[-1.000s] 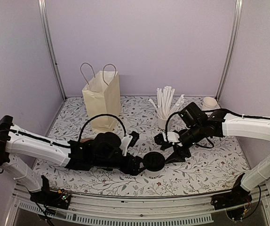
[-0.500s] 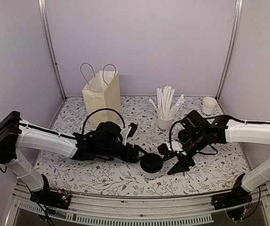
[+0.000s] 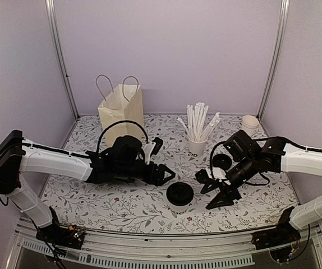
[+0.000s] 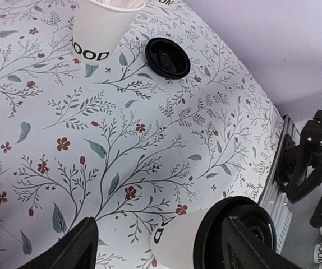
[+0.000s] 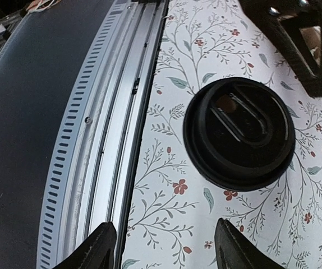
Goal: Pack the takeout coffee
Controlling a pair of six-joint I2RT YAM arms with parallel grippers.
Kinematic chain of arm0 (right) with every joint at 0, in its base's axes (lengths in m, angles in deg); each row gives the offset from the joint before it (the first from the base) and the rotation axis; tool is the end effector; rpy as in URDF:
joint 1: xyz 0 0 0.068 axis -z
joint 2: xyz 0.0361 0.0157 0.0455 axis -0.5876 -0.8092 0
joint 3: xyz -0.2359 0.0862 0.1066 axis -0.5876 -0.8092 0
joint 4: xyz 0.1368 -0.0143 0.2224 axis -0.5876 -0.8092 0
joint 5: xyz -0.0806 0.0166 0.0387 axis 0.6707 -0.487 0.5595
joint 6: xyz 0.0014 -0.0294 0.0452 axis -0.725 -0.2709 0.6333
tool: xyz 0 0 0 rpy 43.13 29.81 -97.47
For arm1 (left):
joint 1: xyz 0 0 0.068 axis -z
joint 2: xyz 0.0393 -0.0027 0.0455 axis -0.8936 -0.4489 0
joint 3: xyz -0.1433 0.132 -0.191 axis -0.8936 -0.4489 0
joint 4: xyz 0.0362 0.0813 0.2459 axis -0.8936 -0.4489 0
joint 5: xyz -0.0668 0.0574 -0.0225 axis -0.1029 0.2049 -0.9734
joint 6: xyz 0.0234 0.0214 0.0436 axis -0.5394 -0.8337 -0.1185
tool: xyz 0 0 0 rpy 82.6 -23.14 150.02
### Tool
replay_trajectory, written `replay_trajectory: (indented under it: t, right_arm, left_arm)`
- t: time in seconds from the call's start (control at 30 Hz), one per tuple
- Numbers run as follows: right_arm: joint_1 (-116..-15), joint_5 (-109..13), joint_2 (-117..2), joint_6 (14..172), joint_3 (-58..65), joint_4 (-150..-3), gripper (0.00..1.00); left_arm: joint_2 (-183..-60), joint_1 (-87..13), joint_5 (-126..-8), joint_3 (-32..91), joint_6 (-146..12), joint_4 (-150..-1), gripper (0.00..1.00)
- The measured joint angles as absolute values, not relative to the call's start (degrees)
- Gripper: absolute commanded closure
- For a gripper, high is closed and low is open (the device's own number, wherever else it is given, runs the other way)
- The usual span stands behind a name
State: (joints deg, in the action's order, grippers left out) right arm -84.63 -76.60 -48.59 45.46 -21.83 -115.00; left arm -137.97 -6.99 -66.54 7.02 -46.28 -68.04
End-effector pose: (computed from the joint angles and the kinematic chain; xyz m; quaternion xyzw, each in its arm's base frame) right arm 0.1419 0.1931 0.2373 -0.7026 0.5997 0.3181 0.2134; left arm 0.1861 -0.2878 0.2006 0.2171 0.8469 -0.3771 0.3056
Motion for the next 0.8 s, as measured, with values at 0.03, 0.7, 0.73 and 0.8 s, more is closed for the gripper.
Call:
replay_trajectory:
  t: [0.03, 0.7, 0.73, 0.8]
  right_arm:
    - [-84.2, -76.6, -48.5, 46.4, -21.8, -114.5, 0.45]
    - [-72.8, -95.8, -72.1, 60.1, -14.6, -115.0, 0.54]
    - [-72.8, -97.0, -73.0, 60.1, -14.1, -115.5, 0.53]
    - [-72.8, -99.5, -74.5, 60.1, -13.0, -116.3, 0.54]
  left_arm:
    - [-137.5, -7.0, -66.8, 6.9, -45.9, -67.9, 0.22]
    - [-142.5, -0.1, -68.8, 6.4, -37.5, -62.9, 0.32]
    - [-142.5, -0.1, -68.9, 6.2, -37.3, -62.3, 0.33]
    - [-142.9, -0.1, -69.2, 5.9, -37.1, -61.0, 0.34]
